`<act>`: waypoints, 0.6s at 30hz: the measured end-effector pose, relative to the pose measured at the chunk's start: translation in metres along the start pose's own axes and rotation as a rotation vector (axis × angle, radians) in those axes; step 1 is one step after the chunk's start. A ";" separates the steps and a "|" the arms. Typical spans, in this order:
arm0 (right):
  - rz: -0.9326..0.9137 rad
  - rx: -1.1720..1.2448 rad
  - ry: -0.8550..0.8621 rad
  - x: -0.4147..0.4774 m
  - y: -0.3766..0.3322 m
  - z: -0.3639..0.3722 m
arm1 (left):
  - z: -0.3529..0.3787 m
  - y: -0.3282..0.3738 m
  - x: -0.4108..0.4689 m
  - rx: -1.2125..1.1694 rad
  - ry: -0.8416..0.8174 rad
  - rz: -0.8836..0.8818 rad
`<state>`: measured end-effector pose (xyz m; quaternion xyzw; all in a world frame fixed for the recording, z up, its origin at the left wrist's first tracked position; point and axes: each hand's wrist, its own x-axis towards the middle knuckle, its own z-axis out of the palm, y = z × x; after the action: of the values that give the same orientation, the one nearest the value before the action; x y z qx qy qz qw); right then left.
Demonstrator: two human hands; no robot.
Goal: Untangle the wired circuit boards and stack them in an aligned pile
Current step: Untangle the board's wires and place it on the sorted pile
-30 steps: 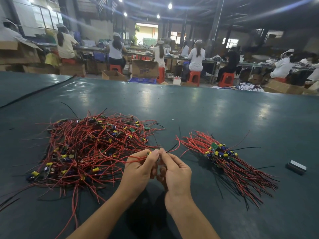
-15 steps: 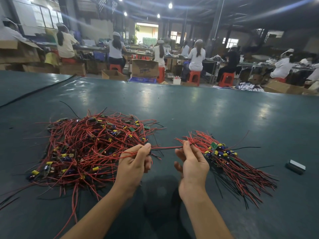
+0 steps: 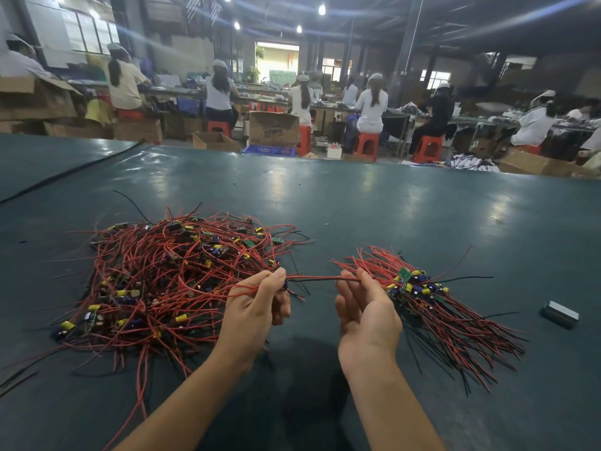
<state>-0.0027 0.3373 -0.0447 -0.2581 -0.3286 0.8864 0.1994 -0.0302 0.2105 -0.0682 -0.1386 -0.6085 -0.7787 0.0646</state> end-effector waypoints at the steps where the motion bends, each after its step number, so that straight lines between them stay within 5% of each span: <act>1: -0.003 0.008 0.001 0.000 -0.001 -0.001 | 0.000 0.000 0.000 -0.004 -0.014 0.003; 6: -0.073 -0.016 -0.060 -0.002 0.001 -0.002 | -0.005 0.002 0.002 0.052 -0.034 0.050; 14: 0.075 -0.357 -0.395 -0.022 0.030 0.004 | -0.003 -0.002 0.000 0.002 -0.073 0.066; 18: 0.013 -0.373 -0.366 -0.023 0.035 0.006 | -0.001 -0.001 0.000 0.020 -0.139 0.067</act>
<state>0.0053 0.2973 -0.0574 -0.1278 -0.5153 0.8436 0.0801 -0.0304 0.2101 -0.0690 -0.2118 -0.6142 -0.7586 0.0496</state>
